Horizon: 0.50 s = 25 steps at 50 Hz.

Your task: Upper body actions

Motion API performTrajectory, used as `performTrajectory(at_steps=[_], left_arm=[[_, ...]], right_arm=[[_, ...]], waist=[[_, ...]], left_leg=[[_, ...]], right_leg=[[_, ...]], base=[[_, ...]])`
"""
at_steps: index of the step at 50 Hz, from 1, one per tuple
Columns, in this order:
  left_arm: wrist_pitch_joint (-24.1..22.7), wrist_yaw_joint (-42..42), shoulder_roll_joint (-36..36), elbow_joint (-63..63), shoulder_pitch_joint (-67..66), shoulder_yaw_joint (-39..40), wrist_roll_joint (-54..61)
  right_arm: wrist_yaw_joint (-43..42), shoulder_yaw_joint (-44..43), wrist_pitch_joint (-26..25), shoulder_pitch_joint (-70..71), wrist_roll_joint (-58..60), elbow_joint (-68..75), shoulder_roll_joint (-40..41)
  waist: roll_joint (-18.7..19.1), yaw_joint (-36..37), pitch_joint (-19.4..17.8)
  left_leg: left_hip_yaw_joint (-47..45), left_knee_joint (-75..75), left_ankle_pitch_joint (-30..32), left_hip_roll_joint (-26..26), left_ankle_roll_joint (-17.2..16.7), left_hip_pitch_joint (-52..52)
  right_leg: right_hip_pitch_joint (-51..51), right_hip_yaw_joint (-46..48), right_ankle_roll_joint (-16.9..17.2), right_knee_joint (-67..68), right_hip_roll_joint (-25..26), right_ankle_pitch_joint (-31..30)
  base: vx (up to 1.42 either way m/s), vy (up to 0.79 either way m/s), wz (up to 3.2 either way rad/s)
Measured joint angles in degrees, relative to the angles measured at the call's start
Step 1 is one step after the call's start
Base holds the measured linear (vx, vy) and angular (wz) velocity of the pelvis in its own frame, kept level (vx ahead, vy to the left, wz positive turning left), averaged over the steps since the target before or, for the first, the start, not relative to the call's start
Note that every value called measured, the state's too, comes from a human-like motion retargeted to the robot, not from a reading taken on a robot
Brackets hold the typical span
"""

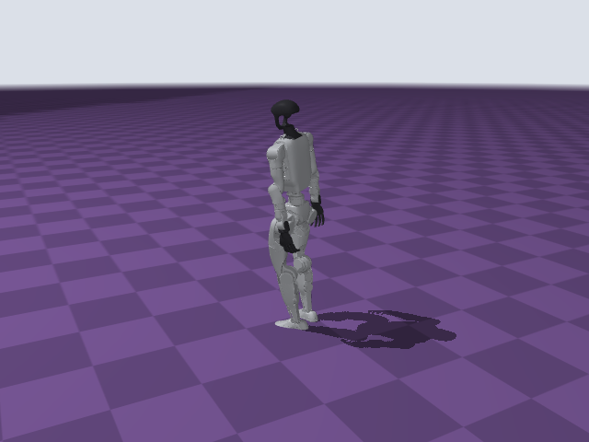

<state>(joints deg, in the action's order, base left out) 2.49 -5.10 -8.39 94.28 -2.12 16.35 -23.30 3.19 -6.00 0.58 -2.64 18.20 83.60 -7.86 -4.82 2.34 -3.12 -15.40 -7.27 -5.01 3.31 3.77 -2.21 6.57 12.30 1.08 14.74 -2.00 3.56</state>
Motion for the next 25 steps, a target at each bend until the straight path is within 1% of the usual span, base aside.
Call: performTrajectory(at_steps=[3,5,6,7,8,9,10,12,13,15,17,20,22,25], left_arm=[[-0.3,-0.7,0.7,-0.9,-0.5,-0.1,0.8],[-0.7,-1.5,1.0,-1.8,-0.8,-0.1,0.9],[-0.9,-1.9,1.1,-2.2,-0.8,-0.3,0.8],[-1.0,-2.2,1.2,-2.5,-0.8,-0.4,0.7],[-1.0,-2.5,1.1,-2.7,-0.8,-0.7,0.5],[-0.9,-2.7,1.0,-2.7,-0.7,-0.8,0.1],[-0.6,-2.9,1.0,-2.7,-0.4,-0.8,-0.3],[-0.3,-1.2,1.9,-2.5,0.4,-0.8,-0.3],[-0.8,-0.1,2.4,-2.6,0.4,-0.6,0.7],[-2.7,0.1,2.6,-3.1,-0.3,-0.4,3.3],[-3.1,-2.4,2.3,-2.9,-1.0,-0.4,3.9],[-0.7,-4.7,1.5,-1.5,-0.5,-0.3,0.8],[0.4,-3.9,0.9,-0.5,0.3,-0.9,-0.7],[0.3,-3.6,0.4,-0.1,0.6,-2.5,-0.7]], right_arm=[[-0.1,0.7,-0.1,0.1,0.7,0.5,0.2],[-0.2,0.9,-0.2,-0.1,1.2,0.8,0.4],[-0.2,1.0,-0.1,-0.3,1.3,0.9,0.5],[-0.2,1.1,-0.1,-0.6,1.4,1.2,0.5],[0.0,1.2,-0.1,-0.9,1.5,1.6,0.5],[0.4,1.1,-0.3,-1.1,1.7,2.3,0.4],[0.9,1.0,-0.6,-1.1,2.0,3.1,0.3],[1.3,-0.2,-1.6,-0.2,2.4,4.5,0.2],[0.9,-0.2,-1.7,0.1,2.5,4.7,0.1],[0.3,0.8,-1.7,0.8,2.5,4.7,0.0],[0.7,1.8,-1.9,1.0,3.0,3.9,0.2],[1.4,2.1,-1.6,1.3,2.6,2.6,0.6],[1.9,2.4,-0.9,1.4,1.1,2.1,0.8],[2.3,2.6,-0.8,1.5,0.7,2.2,1.3]], waist=[[-0.7,0.0,0.1],[-1.3,-0.3,0.0],[-1.4,-0.1,-0.3],[-1.6,0.2,-0.4],[-2.2,0.8,-0.3],[-2.5,1.6,-0.1],[-2.6,2.7,0.0],[-1.1,6.7,1.6],[-0.8,7.3,2.0],[-0.3,6.1,2.3],[0.5,3.4,3.4],[1.8,1.3,5.2],[2.0,1.6,5.5],[2.2,2.4,6.4]], left_leg=[[1.1,-0.5,-0.1,0.6,0.2,0.2],[2.1,-0.8,-0.4,1.7,1.0,0.7],[2.6,-0.9,-0.6,2.0,1.6,1.3],[2.9,-1.0,-0.9,2.6,2.1,1.9],[3.0,-1.0,-1.1,3.5,2.3,2.5],[2.9,-0.7,-1.2,4.1,2.4,3.0],[2.8,-0.3,-1.1,4.5,2.4,3.4],[1.1,0.6,-1.3,3.2,2.3,2.8],[0.8,1.1,-1.3,3.1,2.4,2.8],[1.2,1.9,-1.1,3.3,2.7,3.3],[2.4,2.5,-0.8,3.2,2.6,3.4],[3.5,3.3,-0.4,2.6,2.1,2.7],[3.6,3.9,-0.3,2.6,2.1,2.9],[3.5,4.0,-0.5,2.3,1.6,2.9]], right_leg=[[-1.7,-3.6,-0.4,-1.3,1.3,-0.9],[-3.5,-4.4,-0.7,-3.5,1.5,-1.8],[-4.9,-3.2,-1.5,-5.0,1.2,0.5],[-6.4,0.4,-1.9,-6.6,0.2,1.6],[-8.3,8.9,-1.2,-8.7,-2.3,0.5],[-8.8,9.7,-0.8,-9.3,-2.8,-0.1],[-8.7,6.7,-0.4,-9.2,-2.3,-0.4],[-6.6,4.7,0.8,-8.6,-2.1,-0.9],[-6.4,6.0,0.5,-9.0,-2.1,-1.1],[-7.1,6.9,-0.2,-9.9,-1.5,-1.1],[-7.3,6.3,-0.2,-10.3,-0.7,-1.0],[-6.9,7.8,0.0,-11.0,-0.5,-1.2],[-7.0,7.8,-0.3,-11.3,-0.1,-1.1],[-6.6,7.3,-0.4,-11.3,0.2,-1.0]], base=[[0.04,-0.10,0.42],[0.05,-0.07,0.57],[0.08,-0.04,0.52],[0.13,-0.01,0.38],[0.14,0.01,0.21],[0.12,0.02,0.03],[0.02,0.00,-0.37],[-0.08,-0.02,-0.65],[-0.07,-0.04,-0.32],[0.01,-0.08,0.17],[0.04,-0.07,0.44],[-0.06,-0.04,0.28],[-0.07,-0.06,0.06],[-0.01,-0.09,-0.03]])
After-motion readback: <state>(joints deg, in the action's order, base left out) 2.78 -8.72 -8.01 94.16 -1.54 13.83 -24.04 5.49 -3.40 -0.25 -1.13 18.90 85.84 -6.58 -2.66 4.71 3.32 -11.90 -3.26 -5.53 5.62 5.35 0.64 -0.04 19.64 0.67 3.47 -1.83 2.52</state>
